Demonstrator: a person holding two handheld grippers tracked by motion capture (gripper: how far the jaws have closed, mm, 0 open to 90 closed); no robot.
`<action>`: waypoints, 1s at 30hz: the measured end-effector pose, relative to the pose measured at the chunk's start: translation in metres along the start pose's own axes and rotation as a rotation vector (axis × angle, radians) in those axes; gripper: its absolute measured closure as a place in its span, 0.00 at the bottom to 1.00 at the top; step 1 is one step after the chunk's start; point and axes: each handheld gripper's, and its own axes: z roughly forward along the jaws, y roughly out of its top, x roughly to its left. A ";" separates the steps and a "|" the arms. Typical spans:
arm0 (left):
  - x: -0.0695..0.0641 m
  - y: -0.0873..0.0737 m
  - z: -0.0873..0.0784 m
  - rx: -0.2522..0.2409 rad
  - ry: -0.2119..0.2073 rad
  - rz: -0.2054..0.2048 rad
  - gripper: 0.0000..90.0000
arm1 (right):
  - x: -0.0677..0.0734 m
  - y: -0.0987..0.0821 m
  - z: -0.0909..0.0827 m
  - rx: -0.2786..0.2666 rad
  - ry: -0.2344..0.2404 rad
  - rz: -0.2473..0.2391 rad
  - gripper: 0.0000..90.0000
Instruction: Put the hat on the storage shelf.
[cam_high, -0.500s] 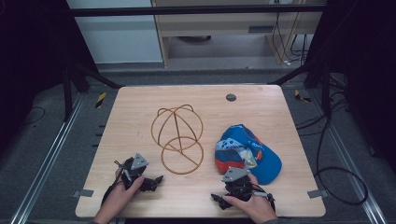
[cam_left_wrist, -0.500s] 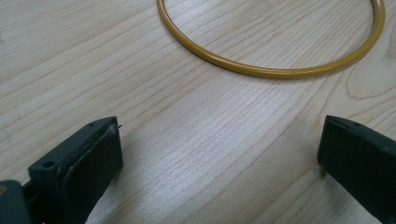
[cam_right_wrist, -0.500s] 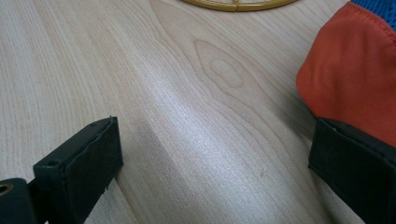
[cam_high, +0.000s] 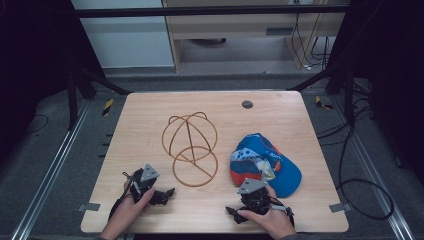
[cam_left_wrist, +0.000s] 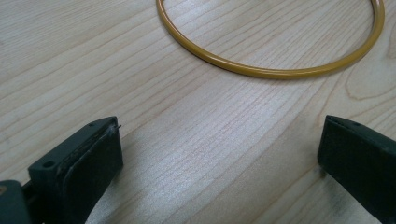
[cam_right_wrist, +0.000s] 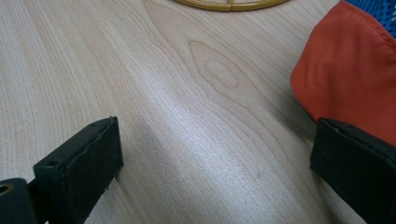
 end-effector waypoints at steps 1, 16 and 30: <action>0.000 0.000 0.000 0.002 0.003 -0.001 0.00 | -0.001 0.000 -0.001 0.003 -0.005 0.003 0.06; -0.001 0.000 0.000 0.002 0.006 -0.003 0.00 | -0.034 0.012 -0.074 0.011 -0.183 0.026 0.20; -0.001 0.000 -0.001 0.002 0.007 -0.005 0.00 | -0.085 0.027 -0.111 0.174 -0.250 0.083 0.29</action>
